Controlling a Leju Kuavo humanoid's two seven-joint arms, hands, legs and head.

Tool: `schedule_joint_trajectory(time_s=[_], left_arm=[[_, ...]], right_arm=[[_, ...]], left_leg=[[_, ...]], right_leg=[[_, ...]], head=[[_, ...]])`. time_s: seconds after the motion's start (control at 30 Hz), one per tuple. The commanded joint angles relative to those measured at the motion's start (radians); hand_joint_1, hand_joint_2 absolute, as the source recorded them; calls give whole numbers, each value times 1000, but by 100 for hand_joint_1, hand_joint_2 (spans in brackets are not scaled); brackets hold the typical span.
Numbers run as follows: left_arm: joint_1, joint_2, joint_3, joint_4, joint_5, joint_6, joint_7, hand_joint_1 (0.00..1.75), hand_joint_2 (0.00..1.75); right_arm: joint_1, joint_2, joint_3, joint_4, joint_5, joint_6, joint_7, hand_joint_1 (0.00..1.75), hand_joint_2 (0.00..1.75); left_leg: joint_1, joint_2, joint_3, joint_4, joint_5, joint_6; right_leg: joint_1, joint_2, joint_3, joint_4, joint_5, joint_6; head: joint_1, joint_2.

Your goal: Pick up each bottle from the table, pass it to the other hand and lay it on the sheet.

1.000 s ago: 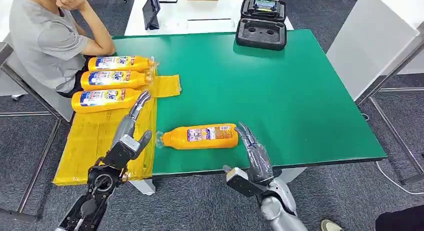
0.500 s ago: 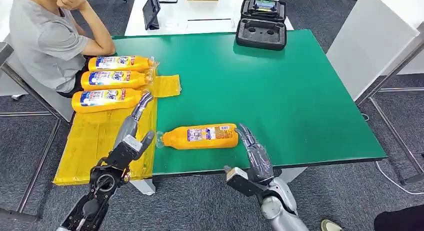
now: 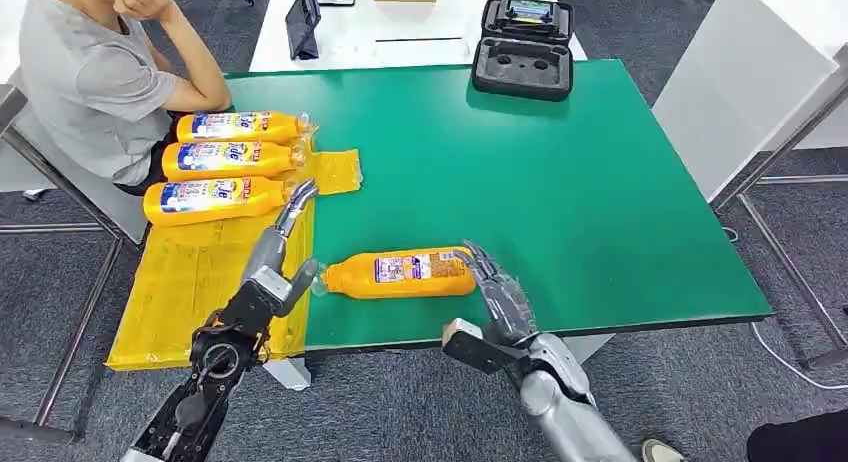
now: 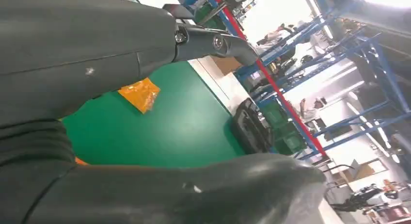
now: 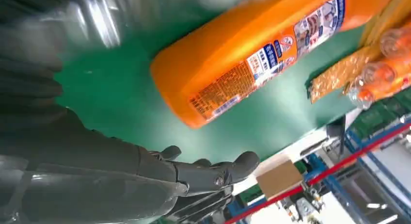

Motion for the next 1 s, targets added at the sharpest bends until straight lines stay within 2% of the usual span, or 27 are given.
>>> schedule_joint_trajectory(time_s=[0.03,0.13,0.3,0.37,0.4,0.63,0.7,0.8,0.83,1.0], left_arm=[[-58,-15,-40,95,17,-13,-16,0,0],[-40,-17,-36,101,26,-18,-12,0,0],[-21,-14,-39,87,35,-12,-22,0,0],[-18,-17,-39,74,36,-13,-22,0,0],[-18,-19,-38,71,35,-13,-21,0,0],[-18,-21,-25,55,26,-13,-12,0,0],[-21,-20,-23,55,26,-14,-12,0,0],[-28,-21,-22,68,26,-17,-13,0,0],[-28,-22,-22,68,26,-17,-13,0,0],[-25,-23,-24,71,26,-15,-17,0,0]], right_arm=[[-95,5,56,152,54,-63,5,0,175],[-110,4,49,180,54,-33,21,0,175],[-142,11,47,225,82,-47,20,0,175],[-161,14,50,247,85,-50,9,0,175],[-167,14,52,252,86,-50,7,0,175],[-199,22,89,285,130,-100,7,0,175],[-205,24,91,283,131,-97,7,0,175],[-222,20,102,295,142,-86,31,0,175],[-223,20,101,296,142,-86,32,0,175],[-226,15,101,307,141,-78,36,0,175]], left_leg=[[0,0,3,-1,-1,0],[0,0,4,-1,-1,0],[-1,1,4,-1,-1,0],[-1,3,10,-3,-2,0],[-1,2,4,-1,-1,0],[-1,2,7,-2,-2,0],[0,2,3,-1,-1,0],[-1,2,8,-2,-3,0],[-1,1,4,-1,-1,0],[-1,1,3,-1,-1,0]], right_leg=[[0,-1,3,-1,-1,0],[0,-1,4,-1,-1,0],[-1,0,3,-1,-1,0],[-1,0,10,-3,-2,0],[-1,0,4,-1,-1,0],[0,0,7,-1,-2,0],[0,1,3,0,-1,0],[-1,0,7,-1,-2,0],[0,0,3,0,-1,0],[-1,0,3,0,-1,0]], head=[[0,0],[0,0],[0,0],[0,0],[0,0],[0,0],[0,0],[0,0],[0,0],[0,0]])
